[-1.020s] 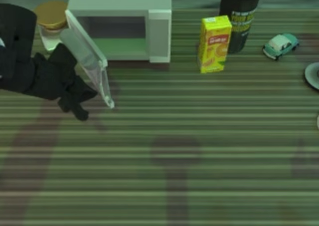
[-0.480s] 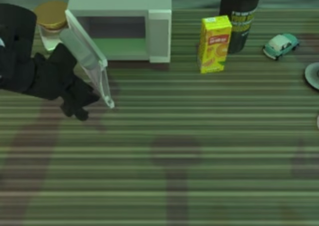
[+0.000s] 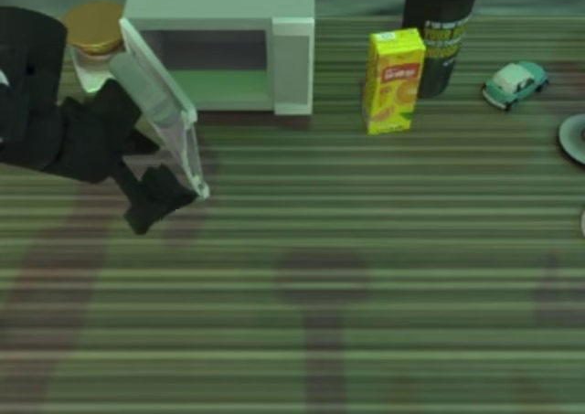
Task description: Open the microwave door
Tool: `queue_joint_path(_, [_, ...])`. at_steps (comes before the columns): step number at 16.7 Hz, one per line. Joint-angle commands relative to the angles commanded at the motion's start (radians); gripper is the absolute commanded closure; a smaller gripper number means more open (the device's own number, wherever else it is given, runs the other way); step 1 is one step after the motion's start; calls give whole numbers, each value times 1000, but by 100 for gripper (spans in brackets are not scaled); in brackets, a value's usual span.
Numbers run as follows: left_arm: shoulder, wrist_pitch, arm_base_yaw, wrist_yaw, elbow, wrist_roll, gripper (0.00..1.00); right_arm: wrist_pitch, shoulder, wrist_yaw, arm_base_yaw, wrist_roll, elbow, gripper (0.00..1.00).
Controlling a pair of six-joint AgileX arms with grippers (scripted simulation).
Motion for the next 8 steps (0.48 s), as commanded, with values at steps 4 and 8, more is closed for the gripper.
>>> queue_joint_path(4, [0,0,0,0,0,0,0,0,0,0,0,0,0,0])
queue_joint_path(8, [-18,-12,0,-5,-4,-1,0,0,0,0,0,0,0,0])
